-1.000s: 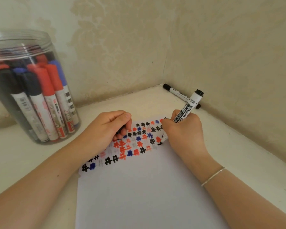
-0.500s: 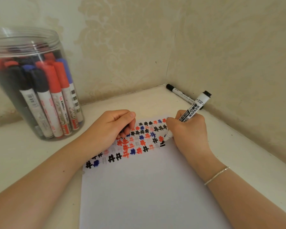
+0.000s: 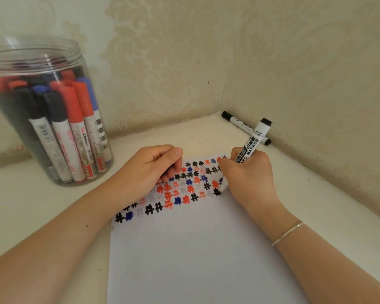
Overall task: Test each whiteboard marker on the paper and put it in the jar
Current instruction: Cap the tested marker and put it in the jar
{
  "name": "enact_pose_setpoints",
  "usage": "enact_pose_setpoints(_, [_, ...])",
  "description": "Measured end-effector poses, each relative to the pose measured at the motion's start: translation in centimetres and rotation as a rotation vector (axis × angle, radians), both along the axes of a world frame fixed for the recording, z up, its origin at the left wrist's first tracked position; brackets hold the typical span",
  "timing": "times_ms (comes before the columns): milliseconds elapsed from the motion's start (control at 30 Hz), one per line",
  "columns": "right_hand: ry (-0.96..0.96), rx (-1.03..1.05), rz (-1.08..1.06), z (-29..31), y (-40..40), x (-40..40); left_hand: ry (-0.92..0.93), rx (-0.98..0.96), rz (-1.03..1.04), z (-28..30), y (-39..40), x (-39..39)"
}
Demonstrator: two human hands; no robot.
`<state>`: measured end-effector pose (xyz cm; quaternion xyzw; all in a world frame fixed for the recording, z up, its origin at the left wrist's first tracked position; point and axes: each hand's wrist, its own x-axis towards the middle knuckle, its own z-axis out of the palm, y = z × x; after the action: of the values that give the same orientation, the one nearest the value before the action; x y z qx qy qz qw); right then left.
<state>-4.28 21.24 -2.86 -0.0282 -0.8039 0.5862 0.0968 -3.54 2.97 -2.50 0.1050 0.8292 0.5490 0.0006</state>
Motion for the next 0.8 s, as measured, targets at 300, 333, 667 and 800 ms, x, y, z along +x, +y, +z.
enact_pose_setpoints(300, [0.015, -0.433, 0.002, 2.2, 0.4, -0.3, -0.023, 0.113, 0.024, 0.8, -0.2, 0.4])
enact_pose_setpoints(333, [0.028, -0.472, 0.026, 2.9, 0.2, -0.5, 0.004, 0.108, 0.040, 0.9, -0.2, 0.5])
enact_pose_setpoints(667, [0.019, -0.760, 0.075, 5.7, -2.6, -1.0, 0.038, 0.086, 0.125, 1.5, -0.1, 1.2])
enact_pose_setpoints(800, [-0.023, -0.644, 0.017, 4.3, -3.0, -1.0, 0.037, 0.055, 0.134, 1.5, -0.2, 1.1])
